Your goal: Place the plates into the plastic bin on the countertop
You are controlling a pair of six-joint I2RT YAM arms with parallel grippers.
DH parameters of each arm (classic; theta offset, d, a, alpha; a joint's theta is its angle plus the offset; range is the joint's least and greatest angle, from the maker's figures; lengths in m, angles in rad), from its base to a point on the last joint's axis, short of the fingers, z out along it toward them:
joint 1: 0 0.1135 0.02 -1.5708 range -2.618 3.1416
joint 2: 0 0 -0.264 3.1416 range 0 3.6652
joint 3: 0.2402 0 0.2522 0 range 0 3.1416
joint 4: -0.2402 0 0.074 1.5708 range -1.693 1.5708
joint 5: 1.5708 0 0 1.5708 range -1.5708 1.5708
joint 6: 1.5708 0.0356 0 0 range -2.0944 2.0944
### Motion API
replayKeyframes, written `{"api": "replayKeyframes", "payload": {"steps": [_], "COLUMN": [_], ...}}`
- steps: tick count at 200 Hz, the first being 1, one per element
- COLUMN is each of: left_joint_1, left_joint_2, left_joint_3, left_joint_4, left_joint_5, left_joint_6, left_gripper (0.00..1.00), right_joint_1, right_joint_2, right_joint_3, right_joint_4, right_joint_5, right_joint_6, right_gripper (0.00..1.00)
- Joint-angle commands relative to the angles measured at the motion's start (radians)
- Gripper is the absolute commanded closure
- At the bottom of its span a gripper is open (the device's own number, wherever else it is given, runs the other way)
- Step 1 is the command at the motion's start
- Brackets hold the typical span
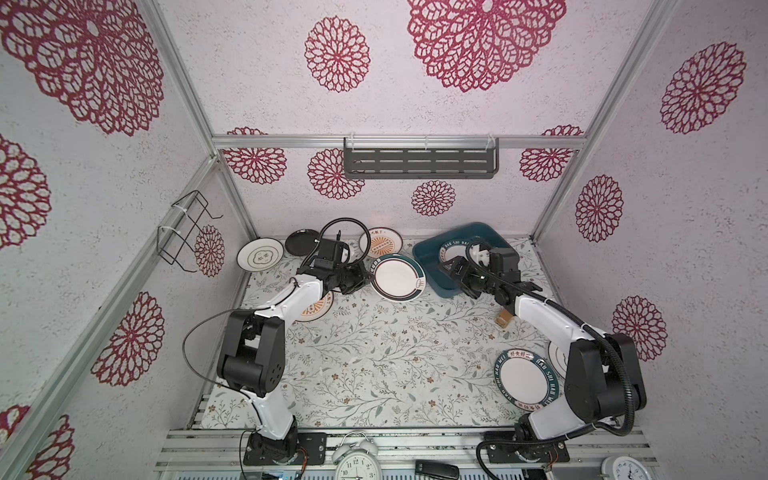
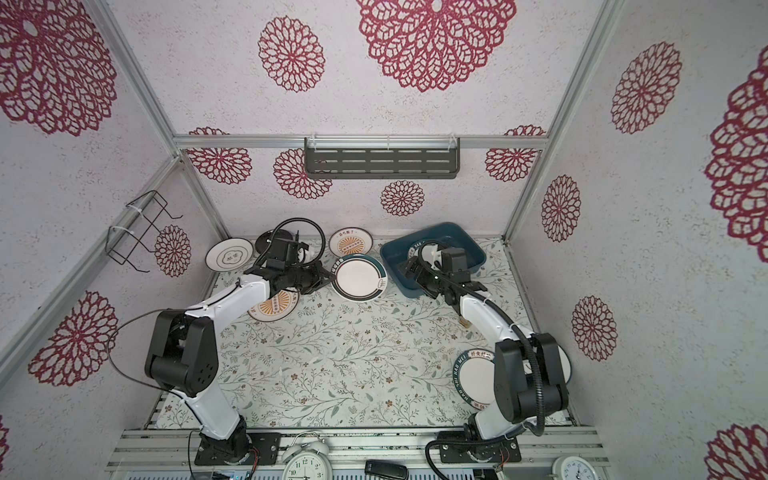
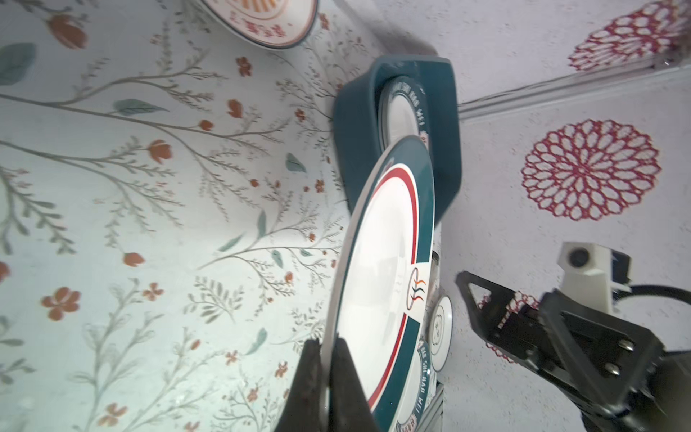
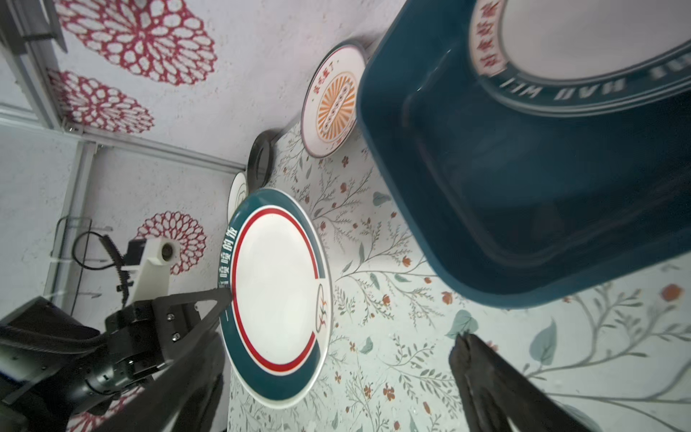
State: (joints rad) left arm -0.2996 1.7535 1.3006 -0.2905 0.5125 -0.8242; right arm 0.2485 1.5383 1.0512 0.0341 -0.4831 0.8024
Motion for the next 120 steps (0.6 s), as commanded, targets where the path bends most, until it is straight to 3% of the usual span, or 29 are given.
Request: {"api": "replayKeyframes", "payload": {"steps": [1, 22, 120], "left_joint_1": [-0.025, -0.059, -0.133], "left_joint_2": [-0.057, -0.089, -0.135], "left_joint_3": [-0.004, -0.002, -0.004], "left_joint_4": [0.011, 0.014, 0.054], "left_joint_5": [-0.013, -0.025, -0.078], "left_joint_6": [-0.03, -0.05, -0.085], "left_gripper": [1.0, 1.0, 1.0], "right_joint_1": [0.018, 0.02, 0.02], "right_joint_2": [-0.038, -0.038, -0.065], "right_joint_3": [-0.017, -0.026, -0.033], "right_joint_4": [0.077, 0.092, 0.048], "right_joint_5": [-0.062, -0.091, -0.128], "right_joint_6": [0.018, 0.024, -0.015], "right_gripper": [0.02, 0.08, 0.61]}}
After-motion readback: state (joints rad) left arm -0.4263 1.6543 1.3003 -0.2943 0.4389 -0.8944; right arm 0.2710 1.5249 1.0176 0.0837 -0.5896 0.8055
